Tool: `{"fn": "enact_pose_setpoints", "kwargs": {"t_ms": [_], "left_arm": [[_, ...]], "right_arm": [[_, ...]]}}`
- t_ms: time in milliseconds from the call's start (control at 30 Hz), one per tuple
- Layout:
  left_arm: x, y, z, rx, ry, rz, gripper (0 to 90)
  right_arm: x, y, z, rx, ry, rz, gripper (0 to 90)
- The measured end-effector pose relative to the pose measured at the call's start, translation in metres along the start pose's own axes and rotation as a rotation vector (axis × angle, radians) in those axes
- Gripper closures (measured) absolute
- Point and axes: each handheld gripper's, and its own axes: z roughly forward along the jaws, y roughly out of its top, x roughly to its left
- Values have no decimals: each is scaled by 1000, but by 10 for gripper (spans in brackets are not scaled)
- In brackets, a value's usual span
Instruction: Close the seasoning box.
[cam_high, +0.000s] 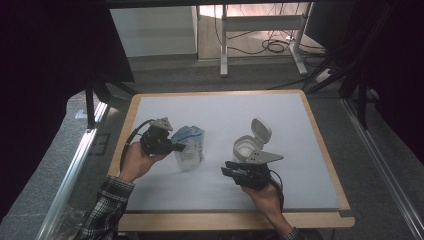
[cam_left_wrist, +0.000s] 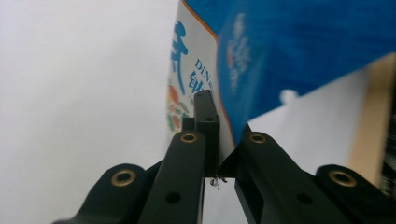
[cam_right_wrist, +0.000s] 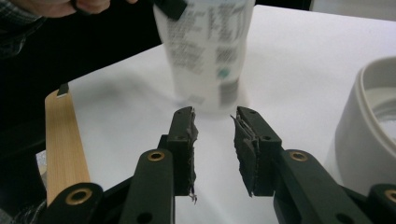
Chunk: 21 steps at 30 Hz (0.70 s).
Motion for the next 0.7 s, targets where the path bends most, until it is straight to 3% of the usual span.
{"fn": "enact_pose_setpoints", "kwargs": {"t_ms": [133,267,467,533,700], "left_arm": [[18,3,-1,-31,69,-17,900],[30,2,0,-71,96,-38,900],[35,-6,8,-100,134,-69,896],[37,-10,8,-134,126,-90,886],[35,-12,10,-131,139,-98,757]], "right_arm": [[-1,-2,-1,10,-5,4,679],[-4,-5,-2,19,-13,5,679],[-9,-10,-7,43,-31,8,666],[-10,-12,-8,50,-38,4,663],[-12,-16,-8,78,-50,6,650]]}}
